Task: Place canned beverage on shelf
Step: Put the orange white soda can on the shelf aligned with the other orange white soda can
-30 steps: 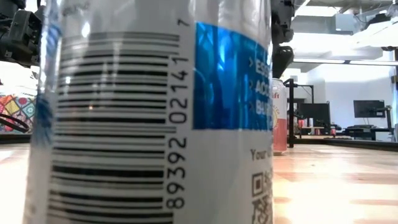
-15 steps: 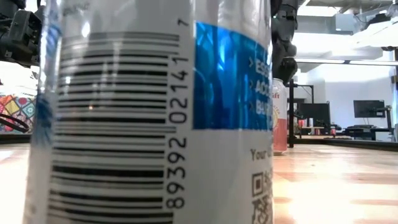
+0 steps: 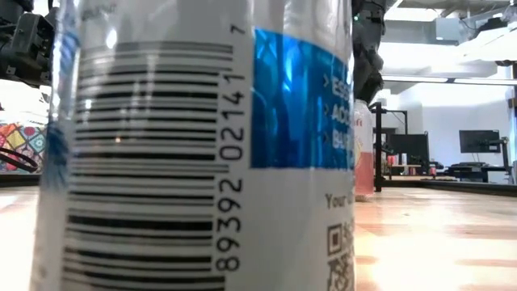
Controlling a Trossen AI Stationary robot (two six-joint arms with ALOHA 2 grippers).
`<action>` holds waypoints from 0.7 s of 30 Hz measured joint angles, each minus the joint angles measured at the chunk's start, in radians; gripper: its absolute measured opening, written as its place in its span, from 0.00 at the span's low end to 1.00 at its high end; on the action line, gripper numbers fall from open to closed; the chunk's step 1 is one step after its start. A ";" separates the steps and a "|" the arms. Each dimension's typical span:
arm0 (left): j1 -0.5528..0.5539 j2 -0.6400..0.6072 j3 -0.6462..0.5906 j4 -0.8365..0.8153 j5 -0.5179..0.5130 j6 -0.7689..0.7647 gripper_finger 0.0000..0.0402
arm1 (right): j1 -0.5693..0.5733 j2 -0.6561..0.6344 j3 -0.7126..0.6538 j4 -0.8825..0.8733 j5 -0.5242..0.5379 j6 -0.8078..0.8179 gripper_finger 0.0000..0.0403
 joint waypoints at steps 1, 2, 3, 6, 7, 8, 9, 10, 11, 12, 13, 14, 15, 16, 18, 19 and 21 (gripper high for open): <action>0.000 0.000 0.000 0.000 0.000 0.000 0.81 | 0.000 0.001 0.016 -0.008 -0.001 -0.009 0.59; 0.000 0.000 0.000 0.000 0.000 0.000 0.81 | -0.003 0.002 0.039 -0.016 0.000 -0.023 0.58; 0.000 0.000 0.000 0.000 0.000 0.000 0.81 | -0.008 0.001 0.067 -0.022 0.000 -0.041 0.58; 0.000 0.000 0.000 0.000 0.000 0.000 0.81 | -0.034 0.003 0.152 -0.047 -0.001 -0.100 0.58; 0.000 0.000 0.000 0.000 0.000 0.000 0.81 | -0.048 0.015 0.181 -0.052 -0.001 -0.126 0.58; 0.000 0.000 0.000 0.000 0.000 0.000 0.81 | -0.064 0.026 0.209 -0.061 -0.001 -0.153 0.58; 0.000 0.000 0.000 0.000 0.000 0.000 0.81 | -0.081 0.039 0.238 -0.073 -0.001 -0.184 0.58; 0.000 0.000 0.000 0.000 0.000 0.000 0.81 | -0.100 0.057 0.269 -0.082 -0.001 -0.219 0.58; 0.000 0.000 0.000 0.000 0.000 0.000 0.81 | -0.121 0.080 0.304 -0.087 0.000 -0.252 0.58; 0.000 0.000 0.000 0.000 0.000 0.000 0.81 | -0.144 0.098 0.337 -0.083 -0.001 -0.282 0.58; 0.000 0.000 0.000 0.000 0.000 0.000 0.81 | -0.167 0.118 0.370 -0.082 -0.001 -0.311 0.58; 0.000 0.000 0.000 0.000 0.000 0.000 0.81 | -0.187 0.145 0.407 -0.083 0.003 -0.339 0.58; 0.000 0.000 0.000 0.000 0.000 0.000 0.81 | -0.206 0.169 0.442 -0.086 0.004 -0.363 0.58; 0.000 0.000 0.000 0.000 0.000 0.000 0.81 | -0.223 0.191 0.477 -0.089 0.004 -0.385 0.58; 0.000 0.000 0.000 0.000 0.000 0.000 0.81 | -0.253 0.240 0.554 -0.093 0.007 -0.429 0.58; 0.000 0.000 0.000 0.000 0.000 0.000 0.81 | -0.267 0.260 0.592 -0.092 0.004 -0.447 0.58; 0.000 0.000 0.000 0.000 0.000 0.000 0.81 | -0.295 0.305 0.671 -0.111 0.000 -0.477 0.58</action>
